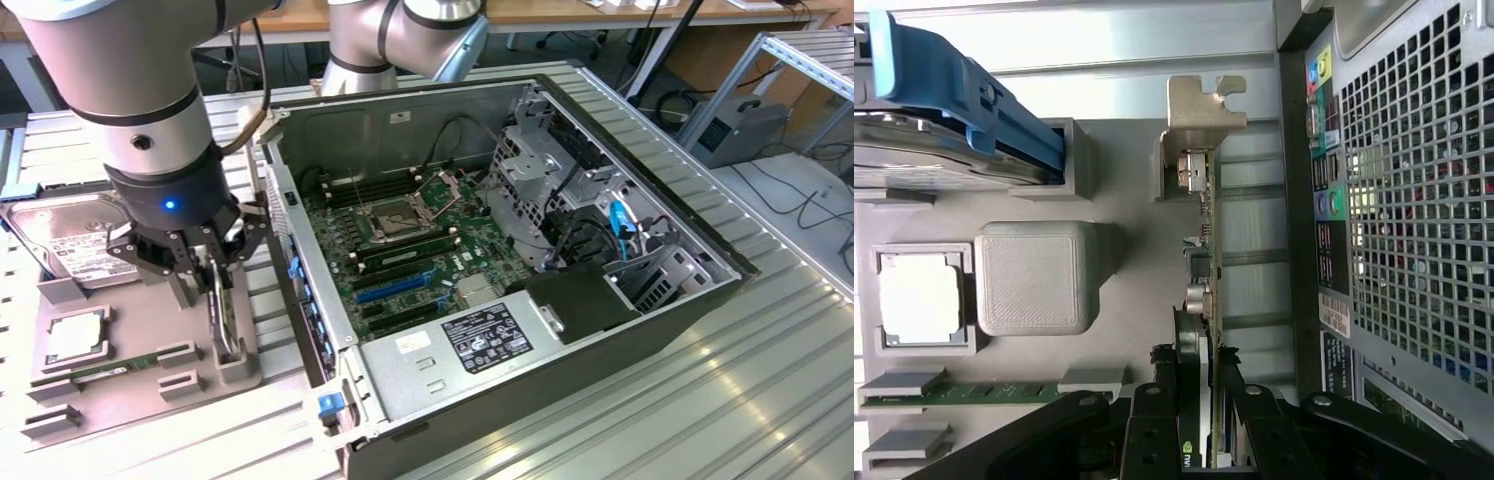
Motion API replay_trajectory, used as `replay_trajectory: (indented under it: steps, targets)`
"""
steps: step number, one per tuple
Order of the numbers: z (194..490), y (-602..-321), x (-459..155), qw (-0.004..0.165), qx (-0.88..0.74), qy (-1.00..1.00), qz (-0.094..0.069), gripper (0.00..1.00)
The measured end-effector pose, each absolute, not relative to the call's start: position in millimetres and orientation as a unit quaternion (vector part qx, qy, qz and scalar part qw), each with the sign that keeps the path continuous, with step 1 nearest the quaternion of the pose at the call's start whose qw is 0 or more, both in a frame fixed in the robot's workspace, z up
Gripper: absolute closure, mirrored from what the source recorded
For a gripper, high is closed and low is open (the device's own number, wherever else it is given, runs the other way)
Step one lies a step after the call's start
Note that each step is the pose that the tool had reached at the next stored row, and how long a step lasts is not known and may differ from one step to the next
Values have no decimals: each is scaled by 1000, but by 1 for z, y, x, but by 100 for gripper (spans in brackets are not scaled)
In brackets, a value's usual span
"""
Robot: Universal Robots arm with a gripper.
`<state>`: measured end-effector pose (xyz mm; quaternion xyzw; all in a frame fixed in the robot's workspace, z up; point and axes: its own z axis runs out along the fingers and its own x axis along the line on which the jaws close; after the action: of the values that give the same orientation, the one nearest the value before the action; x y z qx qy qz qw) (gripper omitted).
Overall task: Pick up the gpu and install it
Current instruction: 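Pick up the gpu and move the gpu toward the slot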
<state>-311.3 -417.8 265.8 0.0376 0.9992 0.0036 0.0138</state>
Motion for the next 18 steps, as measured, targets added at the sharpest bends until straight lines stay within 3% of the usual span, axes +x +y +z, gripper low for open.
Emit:
replay_trajectory:
  steps: [18]
  targets:
    - [277, -418, -311, 14, 38, 999, 4, 73]
